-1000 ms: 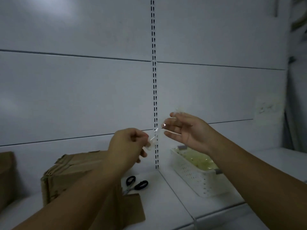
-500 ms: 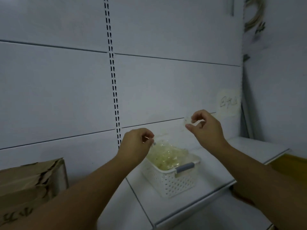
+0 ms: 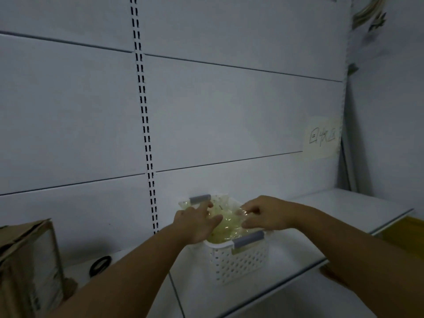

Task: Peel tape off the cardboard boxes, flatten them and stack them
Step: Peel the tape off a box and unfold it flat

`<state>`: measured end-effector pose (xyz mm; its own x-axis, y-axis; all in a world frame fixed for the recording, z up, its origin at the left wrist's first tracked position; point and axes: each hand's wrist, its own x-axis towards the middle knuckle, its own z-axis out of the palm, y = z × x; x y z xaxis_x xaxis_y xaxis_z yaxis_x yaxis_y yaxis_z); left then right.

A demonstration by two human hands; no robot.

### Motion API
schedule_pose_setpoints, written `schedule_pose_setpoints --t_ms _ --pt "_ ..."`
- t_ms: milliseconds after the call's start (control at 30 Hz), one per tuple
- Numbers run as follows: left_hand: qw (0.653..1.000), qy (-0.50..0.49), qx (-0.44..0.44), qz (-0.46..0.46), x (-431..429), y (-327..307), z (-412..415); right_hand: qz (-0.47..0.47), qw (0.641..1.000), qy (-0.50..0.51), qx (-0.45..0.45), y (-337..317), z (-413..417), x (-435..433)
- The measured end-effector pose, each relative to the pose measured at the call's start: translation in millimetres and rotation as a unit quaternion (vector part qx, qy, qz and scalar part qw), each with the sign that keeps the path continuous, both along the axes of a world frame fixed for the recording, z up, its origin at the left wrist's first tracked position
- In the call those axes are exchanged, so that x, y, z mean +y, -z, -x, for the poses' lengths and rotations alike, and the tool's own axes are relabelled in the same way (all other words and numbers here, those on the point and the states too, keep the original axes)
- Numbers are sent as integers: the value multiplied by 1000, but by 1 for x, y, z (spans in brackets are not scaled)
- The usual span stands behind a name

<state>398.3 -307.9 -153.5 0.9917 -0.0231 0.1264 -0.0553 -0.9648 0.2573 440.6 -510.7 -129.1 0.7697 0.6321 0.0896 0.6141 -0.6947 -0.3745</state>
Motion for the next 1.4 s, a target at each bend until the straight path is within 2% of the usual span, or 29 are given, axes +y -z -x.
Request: schedule_pose_setpoints --t_ms 100,200,333,400,467,633,767,833,900,1000,1067,1200,1333,1400 --pt "998 11 -9 -56 -1 0 4 -49 998 20 38 -3 7 -6" --pt "999 13 -35 -10 -2 0 8 -108 994 25 -9 0 17 1" --pt "994 -5 -99 55 -3 0 10 -58 990 40 -120 0 30 17" --pt "986 -39 -163 15 -6 -1 9 -28 989 62 -133 -2 35 22" --pt "982 -43 -184 -12 -8 -3 12 -18 986 84 -142 -3 39 27" --pt "978 -25 -187 87 11 -14 37 -21 974 101 -203 -12 49 47" --pt "962 0 -222 162 31 -34 74 110 972 120 -169 -9 51 67" --pt "960 -1 -227 163 42 -55 100 101 965 143 -197 -8 52 77" --pt "965 -3 -232 120 62 -82 131 34 960 149 -236 -15 59 92" --pt "976 -25 -208 59 111 -110 184 -90 965 51 -241 -31 87 129" --pt "975 -84 -207 -4 148 -112 217 -127 965 -46 -227 -38 111 162" --pt "962 -185 -166 -114 197 -79 268 -122 957 -198 -174 -42 154 235" --pt "980 -135 -115 -86 197 -53 282 -72 961 -258 -68 -41 165 273" --pt "988 -115 -83 -56 194 -54 294 -36 961 -272 -43 -45 173 281"
